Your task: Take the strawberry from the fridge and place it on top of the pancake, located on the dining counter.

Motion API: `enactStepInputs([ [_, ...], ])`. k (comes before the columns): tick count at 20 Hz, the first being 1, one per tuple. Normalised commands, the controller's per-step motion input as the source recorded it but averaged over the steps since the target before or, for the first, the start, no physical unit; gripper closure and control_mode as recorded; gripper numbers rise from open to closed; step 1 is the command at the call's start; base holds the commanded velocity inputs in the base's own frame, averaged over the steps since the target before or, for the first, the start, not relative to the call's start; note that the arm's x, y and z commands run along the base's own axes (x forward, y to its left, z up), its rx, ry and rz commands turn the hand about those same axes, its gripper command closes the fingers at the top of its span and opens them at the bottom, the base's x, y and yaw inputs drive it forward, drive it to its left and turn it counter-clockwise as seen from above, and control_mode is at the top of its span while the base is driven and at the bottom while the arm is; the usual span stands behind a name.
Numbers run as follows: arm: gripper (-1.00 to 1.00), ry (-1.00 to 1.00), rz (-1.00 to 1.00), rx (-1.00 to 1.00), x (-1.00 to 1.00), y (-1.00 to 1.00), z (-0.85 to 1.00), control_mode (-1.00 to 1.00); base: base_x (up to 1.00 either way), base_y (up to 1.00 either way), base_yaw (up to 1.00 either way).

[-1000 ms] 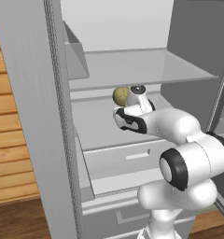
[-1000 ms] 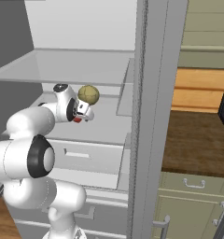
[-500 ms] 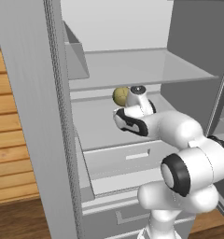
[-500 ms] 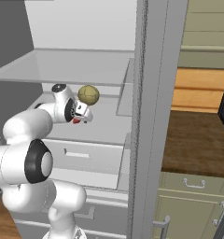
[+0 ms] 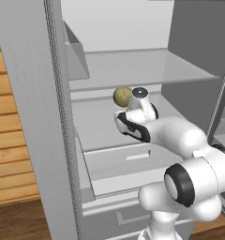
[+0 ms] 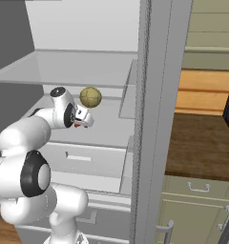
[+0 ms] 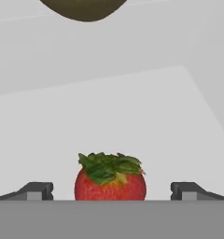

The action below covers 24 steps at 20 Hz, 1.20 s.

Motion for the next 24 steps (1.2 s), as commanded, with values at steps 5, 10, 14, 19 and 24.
enactStepInputs([
  [5, -1.00, -0.01, 0.00, 0.00, 0.05, 0.00, -0.02, -1.00, 0.00, 0.00, 0.00],
  [10, -1.00, -0.01, 0.00, 0.00, 0.02, 0.00, -0.19, -1.00, 0.00, 0.00, 0.00],
  [14, 1.00, 0.00, 0.00, 0.00, 0.00, 0.00, -0.29, -1.00, 0.00, 0.00, 0.00],
  [19, 1.00, -0.01, 0.00, 0.00, 0.00, 0.00, -0.16, -1.00, 0.00, 0.00, 0.00],
  [24, 1.00, 0.00, 0.00, 0.00, -0.11, 0.00, -0.02, -1.00, 0.00, 0.00, 0.00],
])
